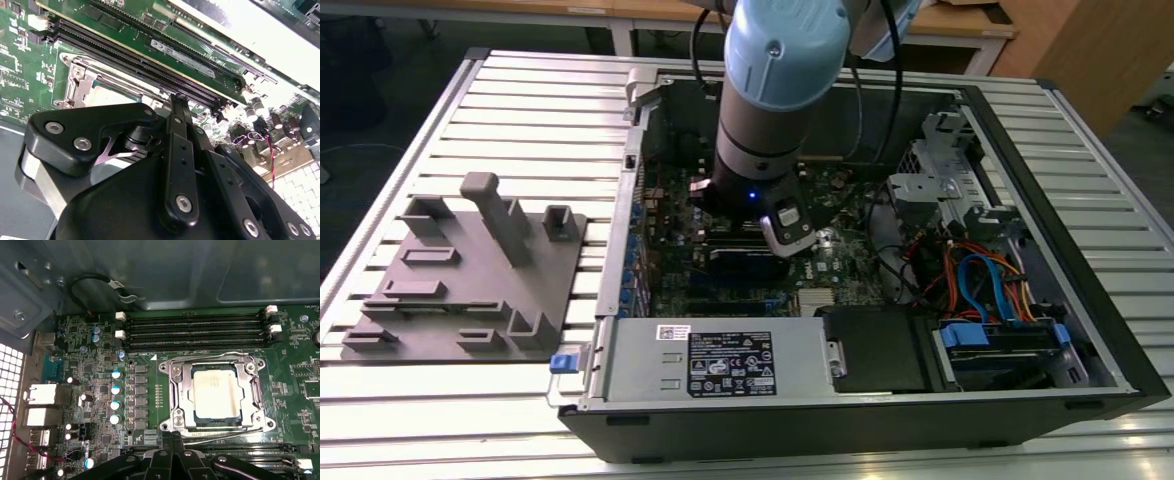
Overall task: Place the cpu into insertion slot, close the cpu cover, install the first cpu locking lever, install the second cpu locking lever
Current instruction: 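Install the second cpu locking lever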
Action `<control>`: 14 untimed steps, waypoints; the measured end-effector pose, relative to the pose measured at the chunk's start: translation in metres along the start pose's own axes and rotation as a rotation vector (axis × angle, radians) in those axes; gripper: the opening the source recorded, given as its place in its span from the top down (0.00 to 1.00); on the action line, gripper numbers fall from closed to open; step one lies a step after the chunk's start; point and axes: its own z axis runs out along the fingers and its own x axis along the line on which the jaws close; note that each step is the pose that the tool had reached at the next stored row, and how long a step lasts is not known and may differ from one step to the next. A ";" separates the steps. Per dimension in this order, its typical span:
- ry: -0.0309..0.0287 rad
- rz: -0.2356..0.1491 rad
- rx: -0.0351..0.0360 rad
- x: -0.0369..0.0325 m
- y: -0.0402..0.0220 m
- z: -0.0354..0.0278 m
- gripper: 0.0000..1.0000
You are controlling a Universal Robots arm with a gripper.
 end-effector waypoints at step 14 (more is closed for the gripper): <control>0.0020 -0.001 -0.0334 -0.0004 -0.0057 0.0046 0.89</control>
